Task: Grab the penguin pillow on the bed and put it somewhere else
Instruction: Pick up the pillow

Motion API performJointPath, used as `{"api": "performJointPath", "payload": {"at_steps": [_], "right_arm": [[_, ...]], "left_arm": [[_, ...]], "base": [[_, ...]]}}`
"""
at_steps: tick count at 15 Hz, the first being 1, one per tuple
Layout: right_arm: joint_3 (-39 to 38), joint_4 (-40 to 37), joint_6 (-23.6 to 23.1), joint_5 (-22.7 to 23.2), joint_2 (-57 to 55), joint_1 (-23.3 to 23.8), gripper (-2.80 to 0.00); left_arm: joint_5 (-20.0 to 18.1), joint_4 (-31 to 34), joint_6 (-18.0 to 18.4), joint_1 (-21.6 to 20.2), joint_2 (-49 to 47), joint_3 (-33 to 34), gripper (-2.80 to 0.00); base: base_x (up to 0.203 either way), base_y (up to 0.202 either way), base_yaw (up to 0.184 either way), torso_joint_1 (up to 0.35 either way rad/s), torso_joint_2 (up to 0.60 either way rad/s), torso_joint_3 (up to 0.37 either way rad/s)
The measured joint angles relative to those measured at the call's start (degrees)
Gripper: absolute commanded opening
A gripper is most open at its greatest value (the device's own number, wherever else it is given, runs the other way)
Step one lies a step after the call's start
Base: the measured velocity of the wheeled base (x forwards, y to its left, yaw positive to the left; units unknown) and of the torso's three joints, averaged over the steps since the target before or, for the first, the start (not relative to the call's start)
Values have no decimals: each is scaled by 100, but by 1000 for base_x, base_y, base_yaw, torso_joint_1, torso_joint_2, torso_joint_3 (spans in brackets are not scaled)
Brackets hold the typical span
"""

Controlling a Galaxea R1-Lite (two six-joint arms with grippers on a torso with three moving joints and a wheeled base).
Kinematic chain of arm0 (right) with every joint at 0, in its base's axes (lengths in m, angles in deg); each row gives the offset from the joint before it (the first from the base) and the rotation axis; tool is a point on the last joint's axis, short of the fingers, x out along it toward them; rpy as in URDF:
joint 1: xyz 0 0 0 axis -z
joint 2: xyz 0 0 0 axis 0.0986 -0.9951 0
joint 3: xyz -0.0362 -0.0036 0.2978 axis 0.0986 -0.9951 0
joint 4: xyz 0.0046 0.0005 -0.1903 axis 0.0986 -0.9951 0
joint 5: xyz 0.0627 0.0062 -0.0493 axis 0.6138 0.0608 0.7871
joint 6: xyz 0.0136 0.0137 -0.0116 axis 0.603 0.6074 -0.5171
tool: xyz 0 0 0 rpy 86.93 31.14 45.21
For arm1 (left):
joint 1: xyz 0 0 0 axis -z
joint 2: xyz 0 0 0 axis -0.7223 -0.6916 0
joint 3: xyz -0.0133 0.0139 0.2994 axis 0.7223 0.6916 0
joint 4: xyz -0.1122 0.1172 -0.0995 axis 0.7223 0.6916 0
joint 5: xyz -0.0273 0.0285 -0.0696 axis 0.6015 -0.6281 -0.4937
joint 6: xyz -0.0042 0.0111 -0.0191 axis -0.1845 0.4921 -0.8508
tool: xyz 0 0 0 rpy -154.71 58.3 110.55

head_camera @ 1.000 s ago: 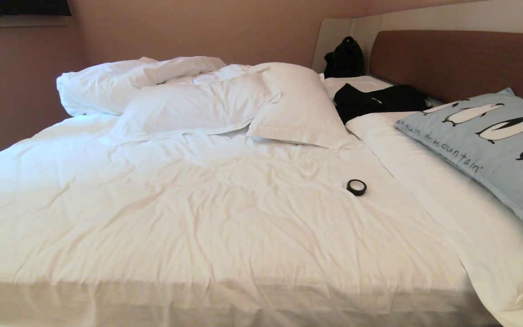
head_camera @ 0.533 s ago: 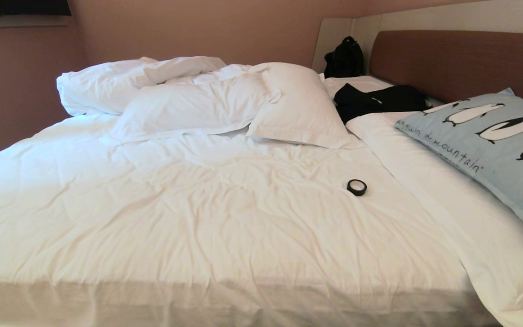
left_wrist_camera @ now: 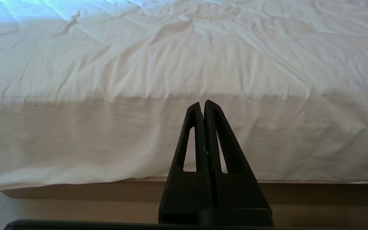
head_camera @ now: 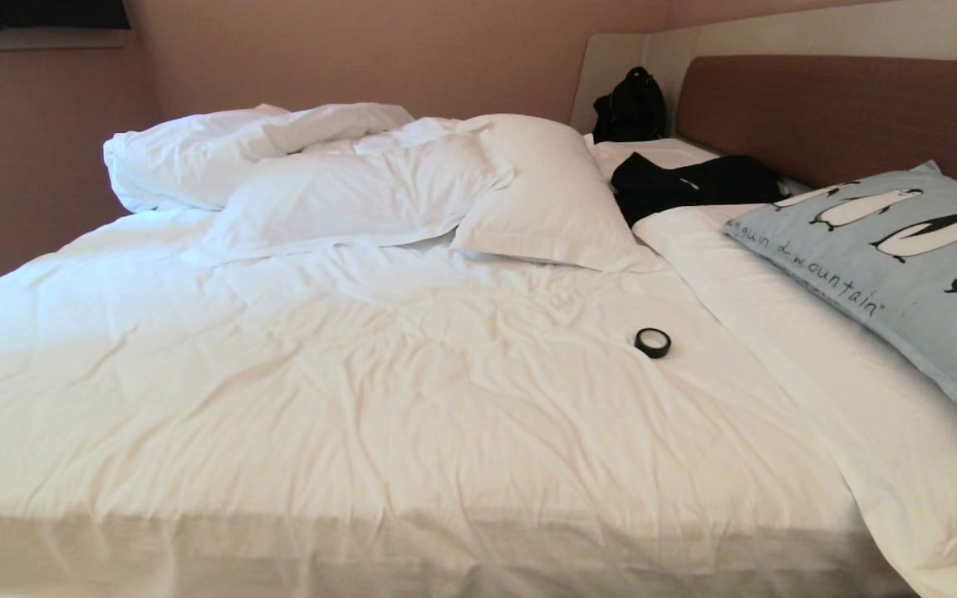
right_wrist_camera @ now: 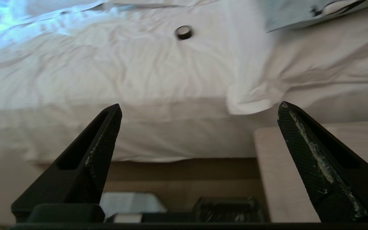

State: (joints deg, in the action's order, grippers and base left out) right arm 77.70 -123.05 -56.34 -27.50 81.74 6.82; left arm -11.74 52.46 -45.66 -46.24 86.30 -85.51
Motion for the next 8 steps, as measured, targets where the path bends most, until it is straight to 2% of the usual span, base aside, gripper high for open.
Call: {"api": "performJointPath", "payload": {"at_steps": [4,8], "right_arm": [[-828,978,-397,-631,108,-3,0],[-1728,1996,-910,-924,109,-1,0]], "left_arm": [[-1,-2,0,0,0,0,-280],[-1,-2,-2,0,0,0,-280]], "base": [[0,0,0,0,0,0],[0,0,0,0,0,0]]}}
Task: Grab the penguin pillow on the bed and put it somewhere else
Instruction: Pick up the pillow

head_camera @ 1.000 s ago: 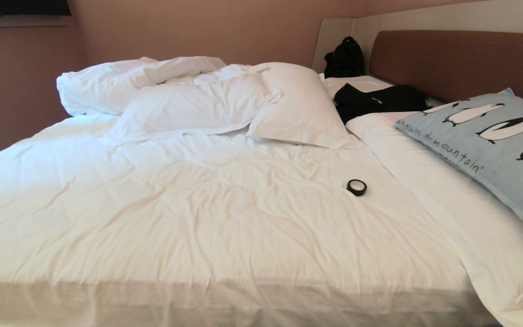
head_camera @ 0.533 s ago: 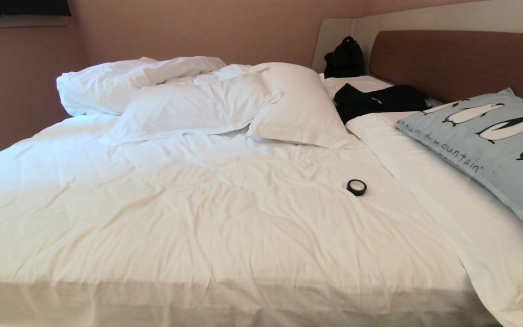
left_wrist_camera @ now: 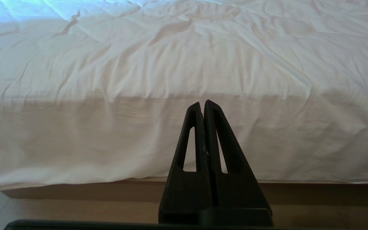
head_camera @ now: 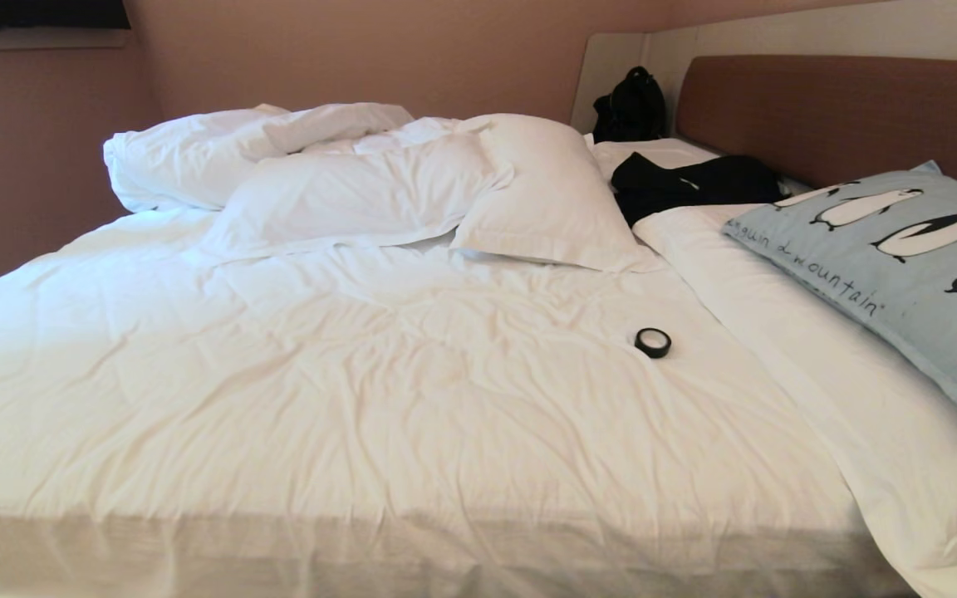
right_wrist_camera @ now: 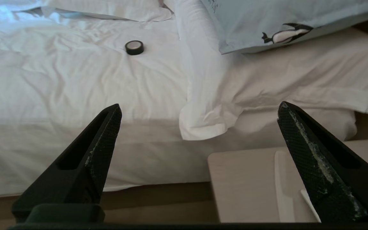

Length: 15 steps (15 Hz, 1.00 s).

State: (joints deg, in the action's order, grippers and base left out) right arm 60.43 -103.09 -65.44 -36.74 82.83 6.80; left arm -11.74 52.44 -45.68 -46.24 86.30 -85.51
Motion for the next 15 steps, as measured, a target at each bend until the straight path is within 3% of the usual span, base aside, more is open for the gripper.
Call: {"api": "performJointPath", "payload": {"at_steps": [7,15], "right_arm": [[-1463,1757,-1174,-16,0,-2,0],[-2392,2517,-1053,24,0,-5,0]], "left_arm": [[0,0,5,0,0,0,-280],[0,-2,5,0,0,0,-280]], "base": [[0,0,0,0,0,0],[0,0,0,0,0,0]]}}
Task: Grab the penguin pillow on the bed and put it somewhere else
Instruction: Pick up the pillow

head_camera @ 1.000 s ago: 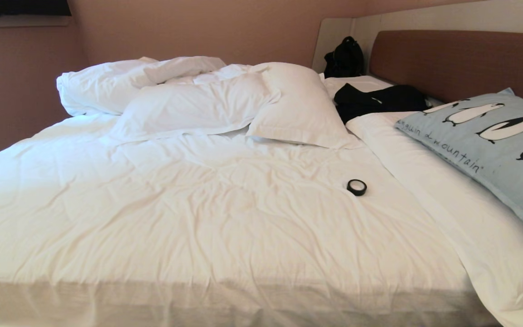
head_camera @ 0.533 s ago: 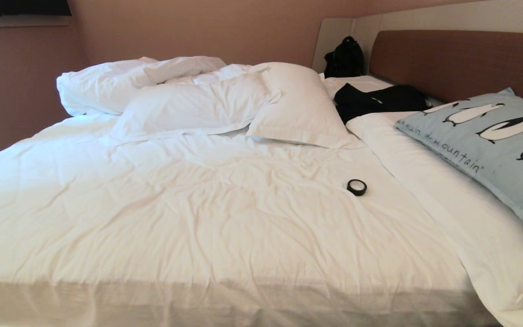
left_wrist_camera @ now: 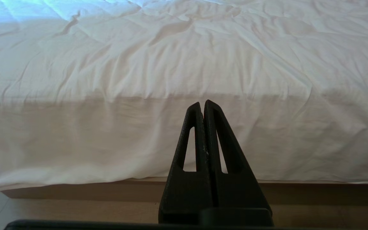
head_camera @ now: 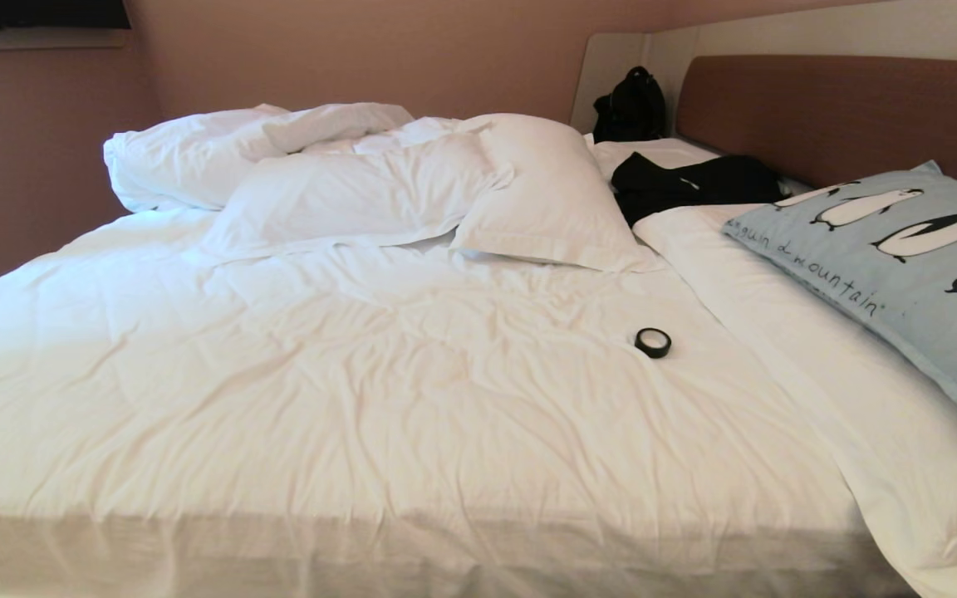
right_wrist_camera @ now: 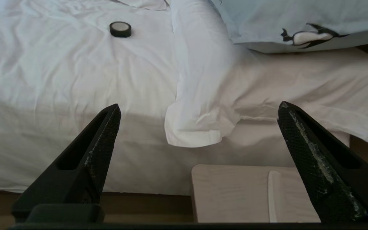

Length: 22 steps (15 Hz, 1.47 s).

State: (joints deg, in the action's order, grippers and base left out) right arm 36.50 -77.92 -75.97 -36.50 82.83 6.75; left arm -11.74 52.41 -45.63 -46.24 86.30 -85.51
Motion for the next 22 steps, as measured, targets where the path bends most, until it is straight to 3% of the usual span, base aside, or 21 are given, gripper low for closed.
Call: {"api": "performJointPath", "payload": {"at_steps": [11,19,22], "right_arm": [[-434,125,118,-4,0,2,0],[-575,130,1131,235,0,0,0],[-596,118,1294,249,0,0,0]], "left_arm": [[-1,0,-2,0,0,0,-280],[1,0,-2,0,0,0,-280],[1,2,-2,0,0,0,-280]], "base": [[0,0,0,0,0,0],[0,0,0,0,0,0],[0,0,0,0,0,0]]}}
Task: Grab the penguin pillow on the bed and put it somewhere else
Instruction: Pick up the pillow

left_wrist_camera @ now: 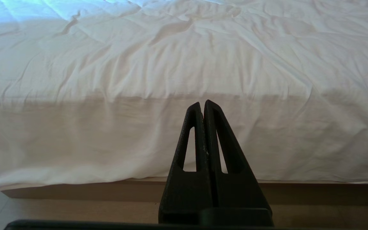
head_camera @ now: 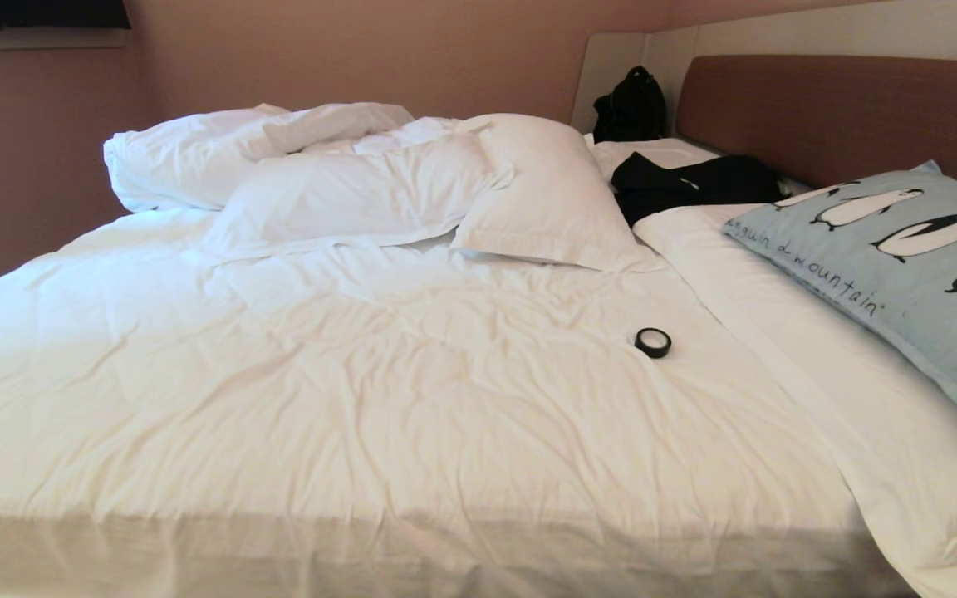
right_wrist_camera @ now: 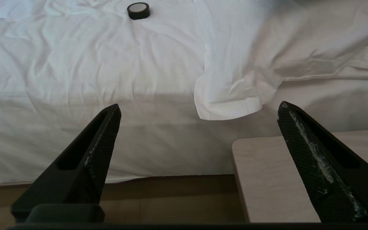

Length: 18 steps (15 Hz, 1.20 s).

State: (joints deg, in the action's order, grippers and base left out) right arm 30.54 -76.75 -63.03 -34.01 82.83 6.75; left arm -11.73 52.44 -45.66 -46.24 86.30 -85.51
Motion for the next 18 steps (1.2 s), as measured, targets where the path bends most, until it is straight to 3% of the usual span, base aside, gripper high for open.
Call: {"api": "performJointPath", "payload": {"at_steps": [18], "right_arm": [[-2,6,13,4,0,2,0]], "left_arm": [[0,0,2,0,0,0,-280]], "base": [[0,0,0,0,0,0]]}}
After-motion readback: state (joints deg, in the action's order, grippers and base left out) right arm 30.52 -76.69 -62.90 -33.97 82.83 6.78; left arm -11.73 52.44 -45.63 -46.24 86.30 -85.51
